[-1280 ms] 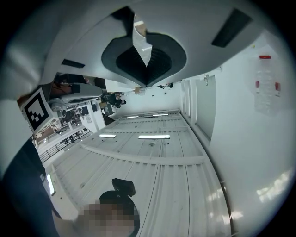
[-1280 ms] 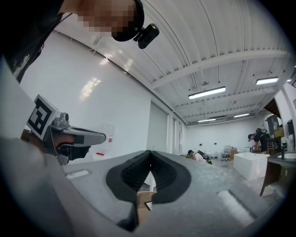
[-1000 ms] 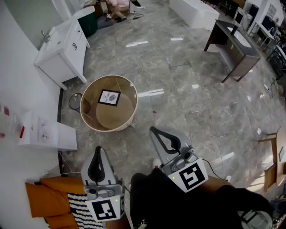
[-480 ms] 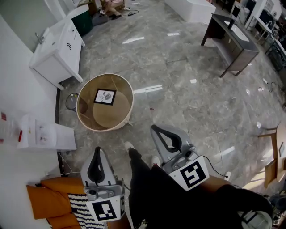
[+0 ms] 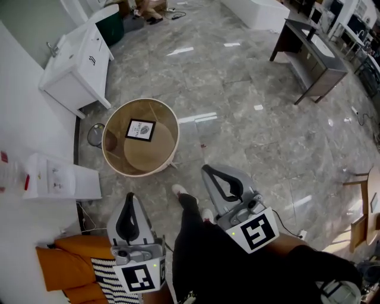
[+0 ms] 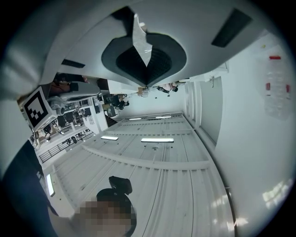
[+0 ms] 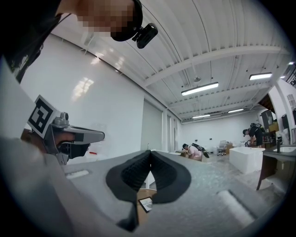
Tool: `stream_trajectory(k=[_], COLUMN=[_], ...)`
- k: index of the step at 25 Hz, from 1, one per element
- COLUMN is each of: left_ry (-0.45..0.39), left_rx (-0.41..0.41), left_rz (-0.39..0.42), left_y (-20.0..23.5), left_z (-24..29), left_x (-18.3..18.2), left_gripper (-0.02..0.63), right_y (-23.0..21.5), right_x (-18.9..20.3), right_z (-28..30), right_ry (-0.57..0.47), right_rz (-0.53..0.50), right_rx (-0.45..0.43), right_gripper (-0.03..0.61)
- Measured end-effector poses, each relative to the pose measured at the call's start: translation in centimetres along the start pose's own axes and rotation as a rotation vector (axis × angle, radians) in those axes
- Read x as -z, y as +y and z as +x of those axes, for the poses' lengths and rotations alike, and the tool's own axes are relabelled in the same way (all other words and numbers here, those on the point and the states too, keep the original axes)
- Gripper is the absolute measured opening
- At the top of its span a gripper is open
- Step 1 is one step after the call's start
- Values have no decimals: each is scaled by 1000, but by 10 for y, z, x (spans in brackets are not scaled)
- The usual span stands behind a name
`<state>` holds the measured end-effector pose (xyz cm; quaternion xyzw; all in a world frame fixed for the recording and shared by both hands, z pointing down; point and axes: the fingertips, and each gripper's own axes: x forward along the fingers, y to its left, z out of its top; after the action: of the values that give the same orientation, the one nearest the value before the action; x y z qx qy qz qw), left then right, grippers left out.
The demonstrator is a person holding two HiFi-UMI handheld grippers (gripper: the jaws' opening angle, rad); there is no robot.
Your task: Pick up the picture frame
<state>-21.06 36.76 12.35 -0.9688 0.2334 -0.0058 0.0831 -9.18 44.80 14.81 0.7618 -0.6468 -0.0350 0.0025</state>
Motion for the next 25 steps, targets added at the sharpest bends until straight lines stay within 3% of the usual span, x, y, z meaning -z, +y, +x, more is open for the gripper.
stream_trajectory(k=[6, 18, 25], left_ry=[44, 12, 18], left_rx=[-39, -28, -62], left_rz=[14, 8, -13], left_y=[17, 35, 70], left_z=[8, 38, 59], left_x=[15, 14, 23], left_gripper=[12, 12, 12], right_y=[-2, -10, -12], right_x=[10, 8, 7], right_z=[23, 62, 102], right_ry=[7, -4, 1], right_rz=[24, 18, 0], right_rx=[-32, -47, -62], right_gripper=[-3, -3, -3])
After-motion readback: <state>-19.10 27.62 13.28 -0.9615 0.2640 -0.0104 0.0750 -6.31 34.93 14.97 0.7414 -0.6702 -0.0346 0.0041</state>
